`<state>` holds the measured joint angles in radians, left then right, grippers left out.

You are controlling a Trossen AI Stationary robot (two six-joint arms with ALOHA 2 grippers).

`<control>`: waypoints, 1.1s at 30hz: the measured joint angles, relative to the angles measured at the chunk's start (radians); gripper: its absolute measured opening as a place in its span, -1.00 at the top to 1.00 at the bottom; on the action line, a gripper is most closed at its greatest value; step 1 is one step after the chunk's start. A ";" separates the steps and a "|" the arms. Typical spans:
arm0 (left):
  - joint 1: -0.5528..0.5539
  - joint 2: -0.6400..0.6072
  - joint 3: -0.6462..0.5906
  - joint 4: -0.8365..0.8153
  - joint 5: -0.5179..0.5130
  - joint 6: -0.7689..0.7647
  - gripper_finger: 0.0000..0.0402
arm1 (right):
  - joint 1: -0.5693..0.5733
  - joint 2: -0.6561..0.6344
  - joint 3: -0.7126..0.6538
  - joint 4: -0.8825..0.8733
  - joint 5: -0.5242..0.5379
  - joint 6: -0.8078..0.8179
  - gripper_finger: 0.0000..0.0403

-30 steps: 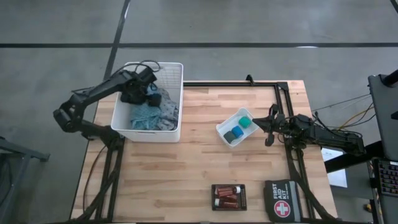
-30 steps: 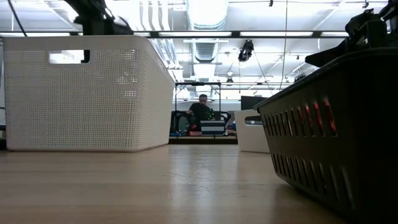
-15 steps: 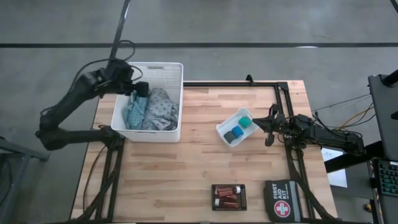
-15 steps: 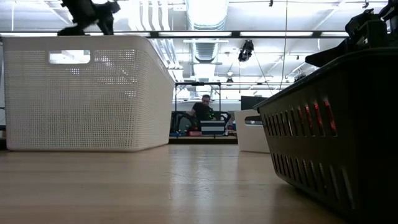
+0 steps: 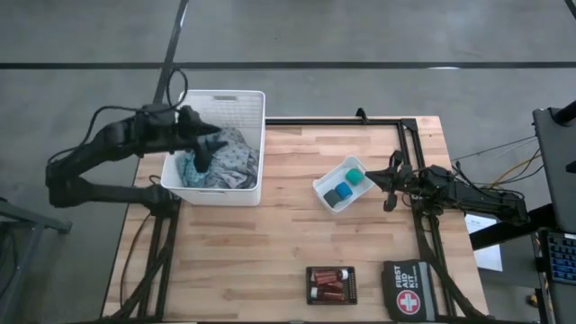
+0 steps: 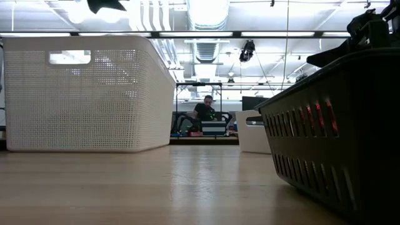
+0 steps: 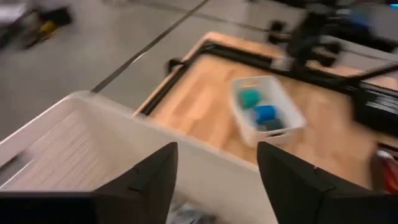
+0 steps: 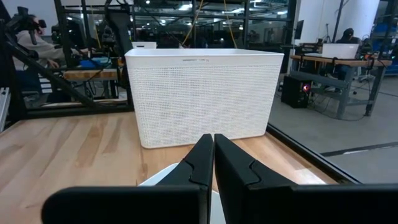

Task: Pick & place medical supplies in basket/bin
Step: Return to Home Position

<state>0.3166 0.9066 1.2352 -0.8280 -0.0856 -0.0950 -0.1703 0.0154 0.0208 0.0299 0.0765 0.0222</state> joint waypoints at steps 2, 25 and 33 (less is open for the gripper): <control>-0.068 0.003 -0.018 0.046 -0.001 0.027 -0.02 | 0.000 0.000 0.000 0.000 0.000 0.000 0.95; -0.580 -0.227 -0.564 0.603 0.102 0.242 0.81 | 0.000 0.000 0.000 0.000 0.000 0.000 0.95; -0.700 -0.299 -0.710 0.669 0.286 0.177 0.82 | 0.000 0.000 0.000 0.000 0.000 0.000 0.95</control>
<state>-0.3832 0.6075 0.5256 -0.1585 0.2001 0.0823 -0.1704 0.0158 0.0208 0.0299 0.0765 0.0223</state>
